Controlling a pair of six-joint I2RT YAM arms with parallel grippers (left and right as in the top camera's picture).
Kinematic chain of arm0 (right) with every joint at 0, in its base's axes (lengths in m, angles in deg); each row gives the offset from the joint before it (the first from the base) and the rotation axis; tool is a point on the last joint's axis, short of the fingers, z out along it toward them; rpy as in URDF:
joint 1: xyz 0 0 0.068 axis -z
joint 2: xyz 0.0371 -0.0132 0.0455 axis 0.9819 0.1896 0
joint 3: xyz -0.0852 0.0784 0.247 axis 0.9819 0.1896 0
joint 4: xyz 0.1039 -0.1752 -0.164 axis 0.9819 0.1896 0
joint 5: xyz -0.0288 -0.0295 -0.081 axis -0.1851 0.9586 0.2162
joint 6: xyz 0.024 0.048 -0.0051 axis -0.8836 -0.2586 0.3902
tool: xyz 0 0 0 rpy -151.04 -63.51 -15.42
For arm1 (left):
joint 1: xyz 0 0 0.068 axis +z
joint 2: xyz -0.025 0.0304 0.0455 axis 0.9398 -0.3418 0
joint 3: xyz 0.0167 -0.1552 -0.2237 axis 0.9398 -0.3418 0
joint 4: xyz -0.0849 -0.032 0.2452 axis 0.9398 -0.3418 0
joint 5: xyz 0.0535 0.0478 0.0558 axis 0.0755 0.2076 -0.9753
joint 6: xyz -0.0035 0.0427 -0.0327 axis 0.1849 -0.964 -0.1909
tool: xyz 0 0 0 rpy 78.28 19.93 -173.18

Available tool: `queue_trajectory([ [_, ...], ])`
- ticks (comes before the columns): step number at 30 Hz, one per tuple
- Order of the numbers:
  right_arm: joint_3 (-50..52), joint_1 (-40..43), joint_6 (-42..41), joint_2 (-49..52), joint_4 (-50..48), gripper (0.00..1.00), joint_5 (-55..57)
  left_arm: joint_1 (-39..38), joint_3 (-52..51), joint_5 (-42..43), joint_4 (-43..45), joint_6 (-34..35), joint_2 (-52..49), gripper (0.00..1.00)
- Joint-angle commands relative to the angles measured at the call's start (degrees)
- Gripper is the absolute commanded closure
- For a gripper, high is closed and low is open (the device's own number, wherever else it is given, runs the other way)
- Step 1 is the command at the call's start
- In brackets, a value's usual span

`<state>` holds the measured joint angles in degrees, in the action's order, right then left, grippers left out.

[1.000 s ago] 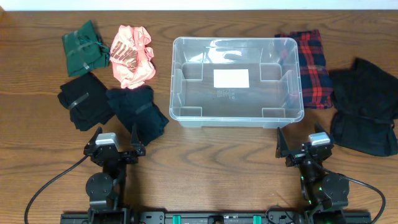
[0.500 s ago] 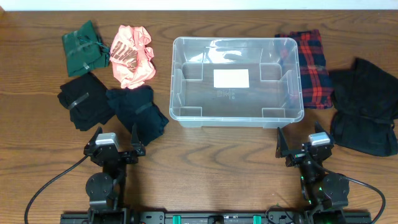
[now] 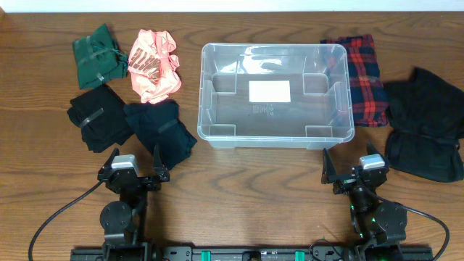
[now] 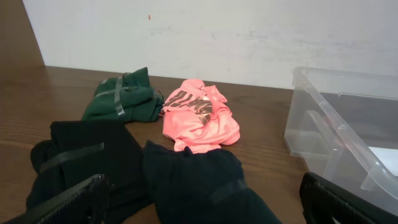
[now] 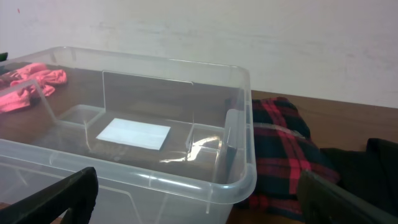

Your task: Pack container

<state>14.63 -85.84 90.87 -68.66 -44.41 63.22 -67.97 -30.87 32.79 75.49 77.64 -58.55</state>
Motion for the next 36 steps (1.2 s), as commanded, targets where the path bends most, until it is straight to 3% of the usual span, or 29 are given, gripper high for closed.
queue_trajectory([
  [1,0.1,-0.4,0.9,-0.4,0.2,0.01,0.0,0.0,-0.8,-2.2,-2.5,-0.4,0.4,0.02],
  [32,0.1,-0.4,0.9,-0.4,0.2,0.01,0.0,0.0,-0.8,-2.2,-1.8,-0.4,0.4,0.02],
  [36,0.1,-0.4,0.9,-0.4,0.2,0.01,0.0,0.0,-0.7,5.3,2.0,-0.3,0.4,0.02],
])
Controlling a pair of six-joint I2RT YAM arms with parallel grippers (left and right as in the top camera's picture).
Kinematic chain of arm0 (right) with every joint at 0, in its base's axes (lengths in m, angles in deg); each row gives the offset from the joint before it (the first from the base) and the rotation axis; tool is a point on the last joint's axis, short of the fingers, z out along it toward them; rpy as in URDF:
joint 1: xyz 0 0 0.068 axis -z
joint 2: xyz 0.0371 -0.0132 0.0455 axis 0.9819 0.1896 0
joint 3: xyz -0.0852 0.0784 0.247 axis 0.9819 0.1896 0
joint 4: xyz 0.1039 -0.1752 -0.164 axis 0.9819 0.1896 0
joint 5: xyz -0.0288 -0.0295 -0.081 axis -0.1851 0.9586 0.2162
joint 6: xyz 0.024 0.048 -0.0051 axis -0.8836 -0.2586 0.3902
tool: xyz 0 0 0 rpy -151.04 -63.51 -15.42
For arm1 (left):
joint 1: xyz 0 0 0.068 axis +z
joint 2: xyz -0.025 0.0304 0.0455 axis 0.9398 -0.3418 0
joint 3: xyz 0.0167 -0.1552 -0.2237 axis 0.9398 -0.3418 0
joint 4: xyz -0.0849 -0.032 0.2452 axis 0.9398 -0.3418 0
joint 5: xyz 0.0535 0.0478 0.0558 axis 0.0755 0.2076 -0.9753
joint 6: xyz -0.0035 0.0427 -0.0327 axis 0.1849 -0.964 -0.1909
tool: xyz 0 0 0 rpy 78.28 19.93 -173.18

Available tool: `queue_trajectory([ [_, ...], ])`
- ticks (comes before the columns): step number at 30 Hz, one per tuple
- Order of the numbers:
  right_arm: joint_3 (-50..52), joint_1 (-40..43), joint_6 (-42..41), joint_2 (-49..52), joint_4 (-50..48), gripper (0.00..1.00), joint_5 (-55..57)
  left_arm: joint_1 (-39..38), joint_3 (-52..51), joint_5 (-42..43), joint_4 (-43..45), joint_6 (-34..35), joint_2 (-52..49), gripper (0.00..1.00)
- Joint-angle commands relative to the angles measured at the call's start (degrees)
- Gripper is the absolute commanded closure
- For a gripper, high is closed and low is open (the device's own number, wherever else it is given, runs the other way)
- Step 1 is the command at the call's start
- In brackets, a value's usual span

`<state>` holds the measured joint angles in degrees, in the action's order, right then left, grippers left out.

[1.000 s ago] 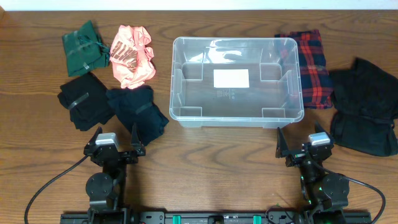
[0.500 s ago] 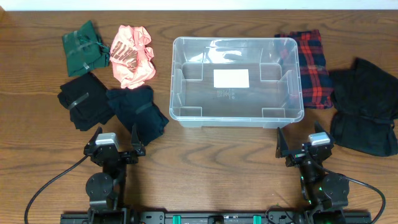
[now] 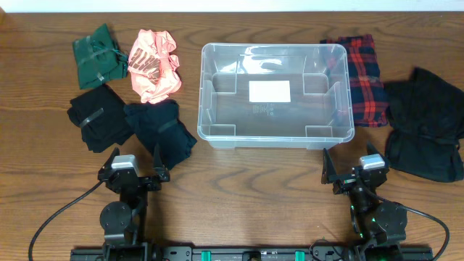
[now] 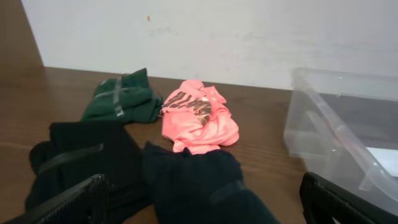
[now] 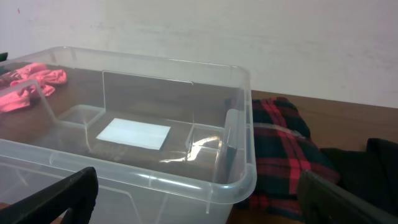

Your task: Pack container

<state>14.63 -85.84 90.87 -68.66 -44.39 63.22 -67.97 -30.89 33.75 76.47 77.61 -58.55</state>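
Observation:
A clear plastic container [image 3: 205, 94] stands mid-table, with only a white label [image 3: 270, 91] on its floor. To its left lie a green bundle [image 3: 98, 56], a pink garment [image 3: 154, 65], a black bundle [image 3: 98, 117] and a dark navy bundle [image 3: 161, 132]. A red plaid garment [image 3: 362, 69] and a black garment [image 3: 424, 123] lie to its right. My left gripper [image 3: 134, 168] is open near the front edge, just short of the navy bundle [image 4: 199, 180]. My right gripper [image 3: 353, 168] is open in front of the container's right corner [image 5: 239, 180].
A white wall runs behind the table in both wrist views. Bare wood lies between the container's front wall and the two arm bases. Black cables trail from each base along the front edge.
The left wrist view has shifted very slightly and looks a little blurred, so the left arm has moved a touch. The right arm and all garments are where they were.

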Motion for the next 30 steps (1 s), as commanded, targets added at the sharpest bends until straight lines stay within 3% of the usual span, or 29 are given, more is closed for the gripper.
queue_trajectory([
  [1,0.1,-0.4,0.9,-0.4,0.2,0.01,0.0,0.0,-0.6,6.7,1.9,-0.3,0.4,0.02],
  [7,0.1,-0.4,0.9,-0.4,0.2,0.01,0.0,0.0,4.6,7.8,-0.3,5.0,0.1,0.02],
  [14,0.1,-0.4,0.9,-0.4,0.2,0.01,0.0,0.0,20.3,5.9,-13.2,5.0,-9.4,0.02],
  [20,0.1,-0.4,0.9,-0.4,0.2,0.01,0.0,0.0,37.1,6.4,-26.2,3.0,-29.0,0.02],
  [27,0.1,-0.4,0.9,-0.4,0.2,0.01,0.0,0.0,64.8,6.3,-51.3,2.7,-56.1,0.02],
  [30,0.1,-0.4,0.9,-0.4,0.2,0.01,0.0,0.0,71.6,6.3,-56.5,2.7,-64.8,0.02],
])
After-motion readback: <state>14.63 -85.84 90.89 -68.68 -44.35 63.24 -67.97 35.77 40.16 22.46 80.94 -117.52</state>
